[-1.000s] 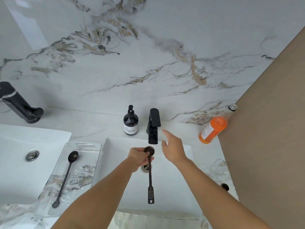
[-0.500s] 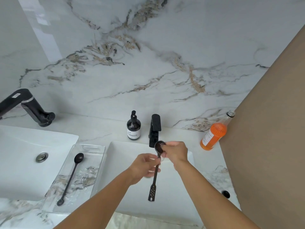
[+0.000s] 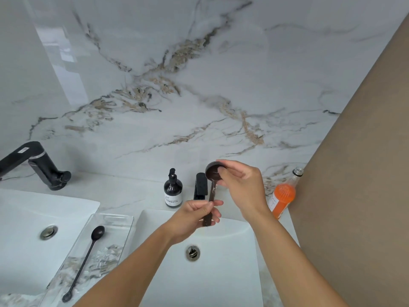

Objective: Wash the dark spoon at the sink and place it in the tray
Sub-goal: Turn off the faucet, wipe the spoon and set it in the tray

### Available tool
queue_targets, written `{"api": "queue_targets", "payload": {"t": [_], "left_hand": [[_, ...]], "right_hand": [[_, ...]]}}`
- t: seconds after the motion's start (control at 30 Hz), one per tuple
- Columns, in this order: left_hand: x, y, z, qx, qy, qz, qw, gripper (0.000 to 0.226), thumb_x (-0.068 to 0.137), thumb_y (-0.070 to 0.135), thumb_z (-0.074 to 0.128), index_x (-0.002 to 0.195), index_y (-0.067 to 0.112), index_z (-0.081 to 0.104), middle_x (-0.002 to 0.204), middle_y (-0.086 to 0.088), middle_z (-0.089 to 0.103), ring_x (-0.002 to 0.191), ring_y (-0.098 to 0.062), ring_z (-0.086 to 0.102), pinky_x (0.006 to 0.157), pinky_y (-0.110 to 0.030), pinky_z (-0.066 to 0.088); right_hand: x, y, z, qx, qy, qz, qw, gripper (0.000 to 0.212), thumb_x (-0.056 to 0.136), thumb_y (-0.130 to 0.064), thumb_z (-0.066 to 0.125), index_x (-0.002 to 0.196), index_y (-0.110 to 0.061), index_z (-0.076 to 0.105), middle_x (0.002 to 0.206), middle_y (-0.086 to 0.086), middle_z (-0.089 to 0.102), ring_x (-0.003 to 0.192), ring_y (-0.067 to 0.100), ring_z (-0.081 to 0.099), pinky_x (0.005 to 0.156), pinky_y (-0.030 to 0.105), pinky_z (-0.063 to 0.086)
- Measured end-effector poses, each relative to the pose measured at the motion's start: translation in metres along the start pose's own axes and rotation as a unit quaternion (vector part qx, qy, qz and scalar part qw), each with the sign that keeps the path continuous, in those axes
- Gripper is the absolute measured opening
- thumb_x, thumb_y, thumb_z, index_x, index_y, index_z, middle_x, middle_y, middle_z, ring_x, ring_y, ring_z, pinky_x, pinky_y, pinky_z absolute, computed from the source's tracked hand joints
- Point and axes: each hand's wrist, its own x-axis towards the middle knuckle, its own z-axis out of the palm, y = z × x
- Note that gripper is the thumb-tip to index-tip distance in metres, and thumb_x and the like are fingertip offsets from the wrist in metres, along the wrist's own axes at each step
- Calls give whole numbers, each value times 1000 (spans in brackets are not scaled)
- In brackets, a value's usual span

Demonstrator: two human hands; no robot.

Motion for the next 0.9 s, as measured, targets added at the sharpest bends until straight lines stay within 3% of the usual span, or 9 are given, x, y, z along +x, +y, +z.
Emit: {"api": "queue_targets", "payload": {"t": [0.1, 0.2, 0.27, 0.4, 0.5, 0.63, 0.77, 0.9], "left_hand": [[2, 10, 5, 0, 7, 27, 1000, 29, 92, 35, 58, 84, 12, 74, 76, -1, 66, 89, -22, 55, 82, -34, 48], [3, 9, 12, 3, 18, 45, 999, 28, 90, 40, 60, 85, 18, 76, 71, -2, 61, 64, -17, 51, 73, -32, 44], [3, 2, 15, 32, 26, 49, 998, 33, 90, 42, 60, 90, 13, 76, 72, -1, 64, 61, -16, 52, 68, -30, 43], [0, -9, 20, 24, 41, 34, 998, 37, 88, 45, 62, 98, 13, 76, 82, -1, 73, 64, -18, 62, 72, -31, 51], [0, -4, 25, 22, 42, 40, 998, 30, 87, 42, 63, 95, 16, 78, 94, -4, 77, 70, -18, 70, 74, -30, 58], [-1, 2, 30, 47, 49, 59, 996, 24, 93, 30, 62, 96, 11, 77, 93, -8, 78, 76, -23, 74, 72, -28, 59], [-11, -7, 33, 75, 50, 40, 995, 17, 97, 10, 56, 98, 5, 73, 90, -14, 75, 83, -26, 74, 77, -32, 62], [-10, -5, 38, 68, 66, 48, 994, 16, 95, 8, 60, 96, 3, 74, 91, -16, 77, 89, -29, 75, 77, -32, 62]], "right_hand": [[-4, 2, -8, 37, -67, -1, 997, 25, 89, -4, 67, 98, -25, 78, 96, 0, 80, 94, 16, 76, 81, 26, 60], [-11, 14, -14, 18, -98, 39, 994, 10, 85, -8, 75, 94, -9, 77, 84, 5, 80, 69, 16, 73, 65, 24, 58], [-12, 20, -19, -10, -92, 47, 995, 8, 82, -5, 76, 89, -11, 77, 80, 8, 80, 68, 17, 73, 64, 26, 59], [-2, 14, -28, -20, -76, 27, 997, 12, 69, -16, 86, 80, -16, 81, 83, 12, 80, 76, 24, 75, 86, 43, 61], [-2, 16, -32, 46, -61, 25, 997, 21, 64, -27, 86, 83, -19, 81, 84, 14, 80, 78, 26, 75, 82, 37, 62], [-17, 30, -35, 9, -93, 74, 993, 10, 76, -8, 82, 82, -16, 80, 75, 9, 78, 65, 24, 65, 64, 30, 54], [-4, 23, -49, 35, -77, 43, 995, 9, 78, 0, 79, 83, -7, 78, 77, 15, 79, 75, 26, 76, 70, 28, 61], [-13, 33, -44, 77, -75, 69, 992, 8, 81, -5, 76, 82, -12, 79, 81, 16, 79, 78, 27, 76, 73, 33, 62]]}}
